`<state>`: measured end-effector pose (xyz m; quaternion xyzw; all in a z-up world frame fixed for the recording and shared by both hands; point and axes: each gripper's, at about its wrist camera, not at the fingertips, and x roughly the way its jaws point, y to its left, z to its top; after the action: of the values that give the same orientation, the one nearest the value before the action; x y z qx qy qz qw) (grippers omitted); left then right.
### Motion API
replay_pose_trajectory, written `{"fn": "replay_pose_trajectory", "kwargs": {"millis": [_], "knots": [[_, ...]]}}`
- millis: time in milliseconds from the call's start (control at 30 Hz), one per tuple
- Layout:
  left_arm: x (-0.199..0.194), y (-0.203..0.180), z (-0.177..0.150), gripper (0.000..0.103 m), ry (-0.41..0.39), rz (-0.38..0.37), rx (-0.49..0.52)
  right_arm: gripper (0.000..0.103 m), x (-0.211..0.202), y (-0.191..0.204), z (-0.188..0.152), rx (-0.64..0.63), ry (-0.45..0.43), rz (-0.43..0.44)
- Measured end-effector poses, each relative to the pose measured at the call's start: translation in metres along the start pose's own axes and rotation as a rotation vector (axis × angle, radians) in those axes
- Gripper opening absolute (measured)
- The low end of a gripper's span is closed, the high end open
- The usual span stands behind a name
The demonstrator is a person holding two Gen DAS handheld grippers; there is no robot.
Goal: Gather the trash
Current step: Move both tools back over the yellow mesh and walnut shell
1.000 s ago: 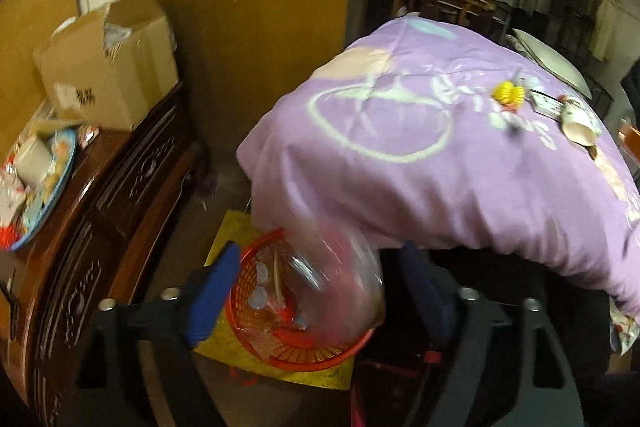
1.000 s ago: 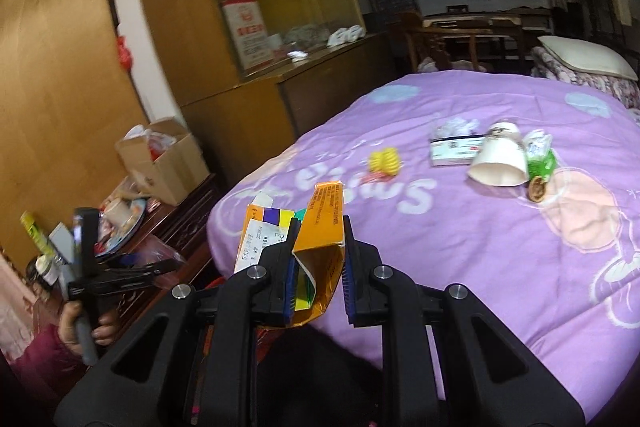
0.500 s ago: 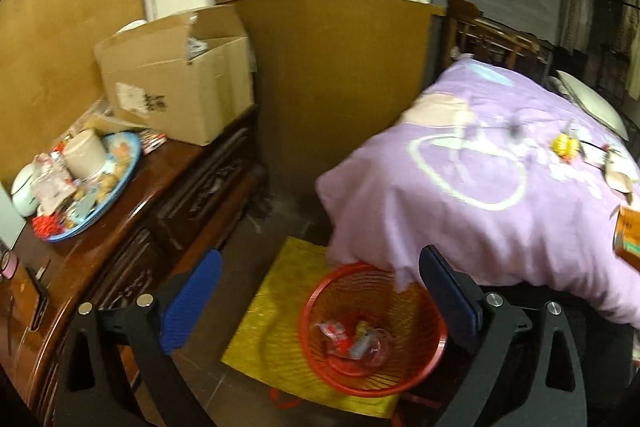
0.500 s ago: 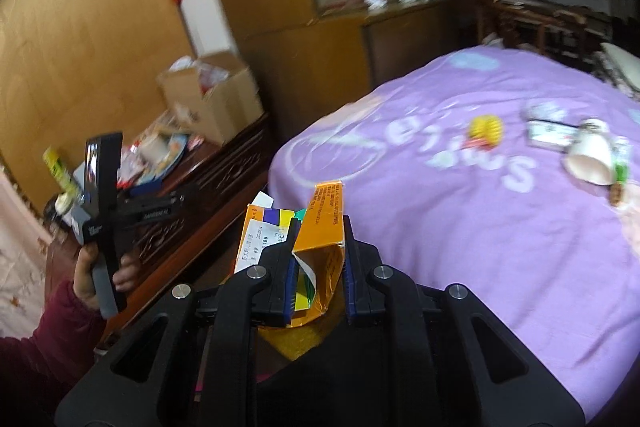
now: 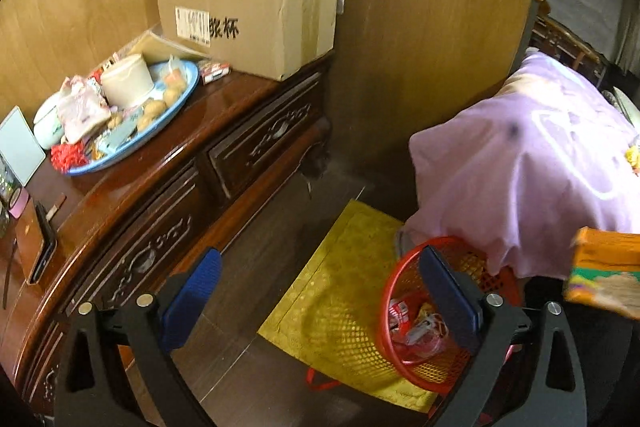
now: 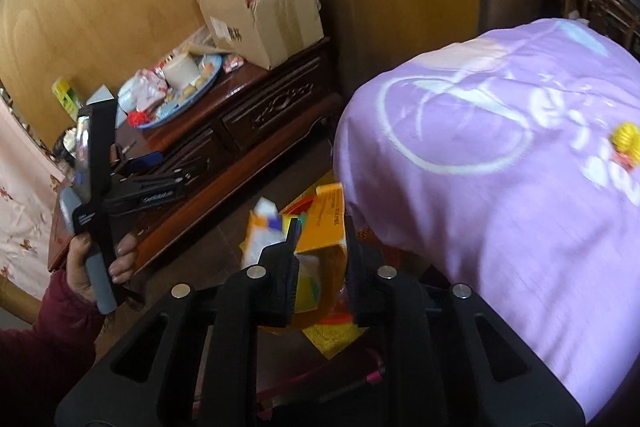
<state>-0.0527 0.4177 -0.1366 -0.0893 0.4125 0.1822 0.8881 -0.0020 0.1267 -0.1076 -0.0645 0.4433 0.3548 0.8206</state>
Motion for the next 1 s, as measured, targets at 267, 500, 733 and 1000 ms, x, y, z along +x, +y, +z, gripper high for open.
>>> {"fn": "replay_pose_trajectory", "kwargs": {"millis": [267, 500, 733, 1000], "knots": [[0.001, -0.017, -0.004, 0.097, 0.01, -0.007, 0.045, 0.029, -0.01, -0.017, 0.001, 0.044, -0.037, -0.023], [-0.029, -0.053, 0.002, 0.097, -0.047, -0.037, 0.12, 0.032, -0.051, -0.041, -0.008, 0.105, -0.13, -0.06], [-0.086, -0.106, 0.009, 0.097, -0.142, -0.099, 0.222, 0.04, -0.118, -0.067, -0.033, 0.164, -0.262, -0.111], [-0.146, -0.187, -0.001, 0.097, -0.24, -0.149, 0.372, 0.051, -0.198, -0.108, -0.079, 0.253, -0.433, -0.197]]}}
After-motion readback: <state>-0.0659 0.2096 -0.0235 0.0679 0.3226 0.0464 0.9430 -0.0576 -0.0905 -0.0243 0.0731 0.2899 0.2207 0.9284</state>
